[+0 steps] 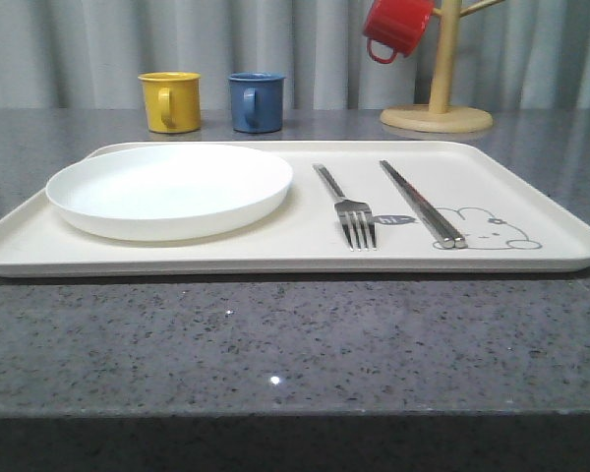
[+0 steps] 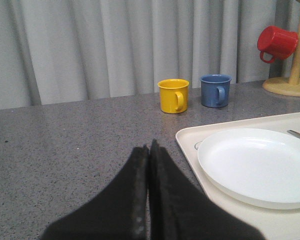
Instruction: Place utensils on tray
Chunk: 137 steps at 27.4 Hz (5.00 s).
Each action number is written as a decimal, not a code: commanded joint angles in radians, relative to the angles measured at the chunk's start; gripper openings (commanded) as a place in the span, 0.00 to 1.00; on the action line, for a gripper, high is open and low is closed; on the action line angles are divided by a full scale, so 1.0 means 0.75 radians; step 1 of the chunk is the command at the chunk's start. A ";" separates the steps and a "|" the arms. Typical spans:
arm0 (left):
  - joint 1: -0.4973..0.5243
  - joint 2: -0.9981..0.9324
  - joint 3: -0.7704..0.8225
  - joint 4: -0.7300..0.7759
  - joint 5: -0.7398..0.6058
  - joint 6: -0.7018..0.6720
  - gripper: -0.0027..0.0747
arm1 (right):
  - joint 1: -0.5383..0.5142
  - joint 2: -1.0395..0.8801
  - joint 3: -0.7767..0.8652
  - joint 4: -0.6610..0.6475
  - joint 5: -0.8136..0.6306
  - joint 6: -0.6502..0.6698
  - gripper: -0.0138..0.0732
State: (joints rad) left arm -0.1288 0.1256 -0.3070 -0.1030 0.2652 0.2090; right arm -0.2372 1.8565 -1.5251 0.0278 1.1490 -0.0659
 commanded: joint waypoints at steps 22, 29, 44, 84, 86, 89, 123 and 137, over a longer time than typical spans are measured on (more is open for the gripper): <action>0.003 0.016 -0.037 -0.015 -0.108 -0.011 0.01 | 0.400 -0.288 -0.111 0.110 0.224 0.190 0.15; 0.003 0.016 -0.037 -0.015 -0.108 -0.011 0.01 | 0.616 -0.243 -0.111 0.110 0.154 0.311 0.15; 0.003 0.016 -0.037 -0.015 -0.108 -0.011 0.01 | 0.634 -0.042 -0.111 0.115 0.145 0.462 0.17; 0.003 0.016 -0.037 -0.015 -0.108 -0.011 0.01 | 0.634 -1.575 1.113 -0.195 -0.877 0.149 0.08; 0.003 0.016 -0.037 -0.015 -0.108 -0.011 0.01 | 0.634 -1.730 1.249 -0.194 -0.965 0.149 0.08; 0.003 0.016 -0.037 -0.015 -0.108 -0.011 0.01 | 0.634 -1.957 1.403 -0.194 -1.046 0.150 0.08; 0.003 -0.002 -0.006 -0.015 -0.111 -0.011 0.01 | 0.634 -2.277 1.506 -0.176 -0.984 0.150 0.08; 0.131 -0.203 0.406 -0.015 -0.269 -0.011 0.01 | 0.634 -2.277 1.506 -0.176 -0.986 0.150 0.08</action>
State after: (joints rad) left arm -0.0317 -0.0050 -0.0037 -0.1030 0.1815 0.2090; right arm 0.2403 0.1383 -0.3735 -0.0982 0.4866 0.0558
